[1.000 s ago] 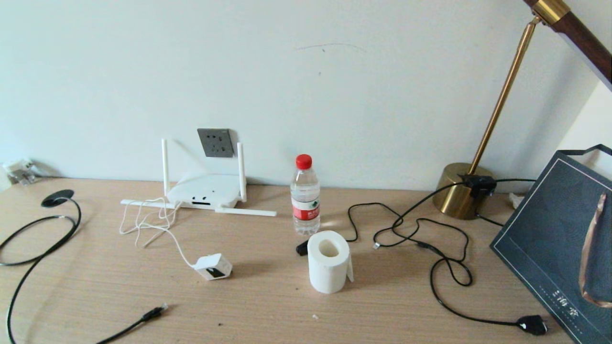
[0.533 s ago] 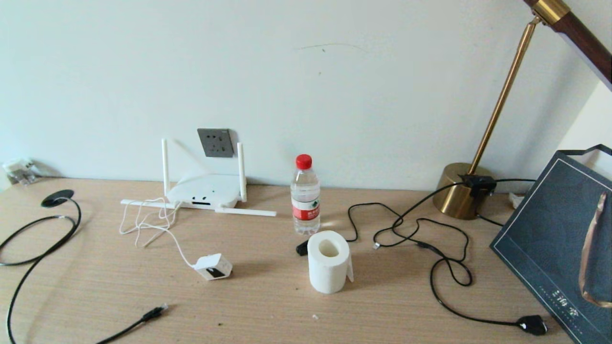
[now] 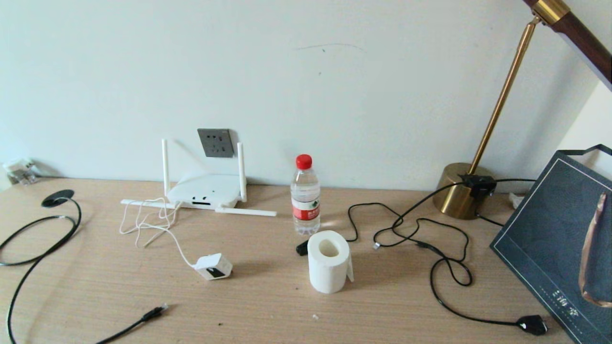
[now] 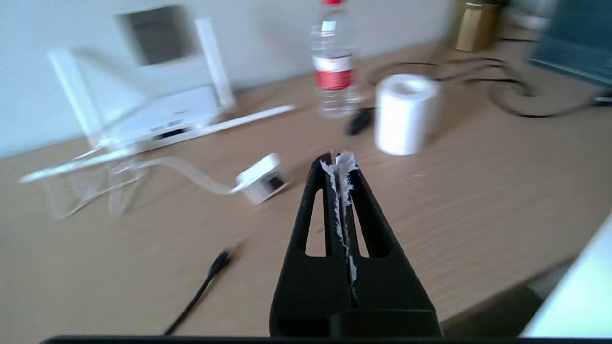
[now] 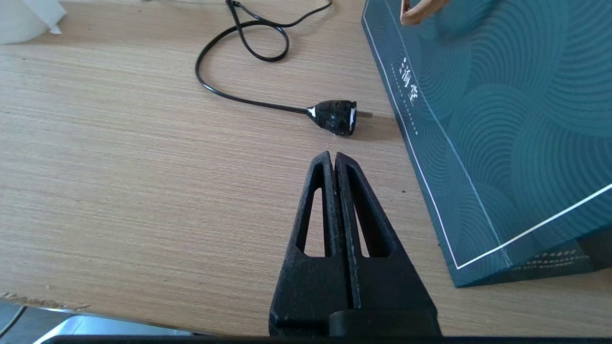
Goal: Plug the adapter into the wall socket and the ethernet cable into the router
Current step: Pick up plug
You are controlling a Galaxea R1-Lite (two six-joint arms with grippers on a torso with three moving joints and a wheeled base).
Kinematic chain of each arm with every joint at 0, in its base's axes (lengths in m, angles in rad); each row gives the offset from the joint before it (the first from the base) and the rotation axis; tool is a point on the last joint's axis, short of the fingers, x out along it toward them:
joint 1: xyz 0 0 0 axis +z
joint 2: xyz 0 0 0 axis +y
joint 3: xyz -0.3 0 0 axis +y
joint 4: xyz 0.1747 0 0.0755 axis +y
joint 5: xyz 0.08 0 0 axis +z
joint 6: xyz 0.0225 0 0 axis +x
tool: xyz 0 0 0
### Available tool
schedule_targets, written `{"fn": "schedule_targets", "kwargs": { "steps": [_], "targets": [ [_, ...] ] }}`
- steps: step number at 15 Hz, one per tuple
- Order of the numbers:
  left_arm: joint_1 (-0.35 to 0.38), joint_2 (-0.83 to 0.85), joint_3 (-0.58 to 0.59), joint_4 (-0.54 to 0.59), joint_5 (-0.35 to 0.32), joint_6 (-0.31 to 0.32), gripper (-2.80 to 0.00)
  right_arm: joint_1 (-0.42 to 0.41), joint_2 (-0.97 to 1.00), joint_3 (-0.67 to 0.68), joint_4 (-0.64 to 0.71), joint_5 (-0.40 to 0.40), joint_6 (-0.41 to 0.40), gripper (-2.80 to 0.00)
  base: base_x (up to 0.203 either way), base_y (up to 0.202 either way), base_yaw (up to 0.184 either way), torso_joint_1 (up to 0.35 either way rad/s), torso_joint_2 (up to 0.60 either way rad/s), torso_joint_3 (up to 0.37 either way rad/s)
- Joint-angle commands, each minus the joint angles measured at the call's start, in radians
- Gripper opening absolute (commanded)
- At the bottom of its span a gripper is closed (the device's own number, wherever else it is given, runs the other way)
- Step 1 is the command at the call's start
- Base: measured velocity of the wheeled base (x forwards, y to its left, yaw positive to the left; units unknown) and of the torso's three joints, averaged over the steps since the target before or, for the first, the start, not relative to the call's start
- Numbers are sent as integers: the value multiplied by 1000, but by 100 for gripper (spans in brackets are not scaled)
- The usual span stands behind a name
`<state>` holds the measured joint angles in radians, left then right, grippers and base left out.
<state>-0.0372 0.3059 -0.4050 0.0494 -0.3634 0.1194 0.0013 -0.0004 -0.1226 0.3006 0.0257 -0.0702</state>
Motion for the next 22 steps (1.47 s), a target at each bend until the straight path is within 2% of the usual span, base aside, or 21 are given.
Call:
{"fn": "schedule_targets", "kwargs": {
  "steps": [1, 3, 5, 8, 11, 13, 15, 18, 20, 22],
  "targets": [
    [-45, 332, -132, 5, -34, 34, -280, 0, 0, 0, 2, 0, 0, -280, 0, 0, 0, 0, 0, 0],
    [-116, 508, -187, 18, -93, 122, -280, 0, 0, 0, 2, 0, 0, -280, 0, 0, 0, 0, 0, 0],
    [-207, 657, -215, 61, -139, 239, -280, 0, 0, 0, 2, 0, 0, -280, 0, 0, 0, 0, 0, 0],
    [-250, 865, -233, 101, -163, 457, -280, 0, 0, 0, 2, 0, 0, -280, 0, 0, 0, 0, 0, 0],
    [-251, 1039, -264, 115, -168, 737, -280, 0, 0, 0, 2, 0, 1, -280, 0, 0, 0, 0, 0, 0],
    [-224, 1110, -300, 136, -168, 986, -280, 0, 0, 0, 2, 0, 1, -280, 0, 0, 0, 0, 0, 0],
    [-132, 1167, -397, 238, -164, 1155, -280, 0, 0, 0, 2, -1, 1, -280, 0, 0, 0, 0, 0, 0],
    [-12, 1252, -637, 454, -162, 1411, -280, 0, 0, 0, 2, 0, 1, -280, 0, 0, 0, 0, 0, 0],
    [42, 1277, -772, 661, -146, 1541, -280, 0, 0, 0, 2, -1, 1, -280, 0, 0, 0, 0, 0, 0],
    [59, 1279, -825, 752, -123, 1575, -280, 0, 0, 0, 2, 0, 1, -280, 0, 0, 0, 0, 0, 0]
  ]
}}
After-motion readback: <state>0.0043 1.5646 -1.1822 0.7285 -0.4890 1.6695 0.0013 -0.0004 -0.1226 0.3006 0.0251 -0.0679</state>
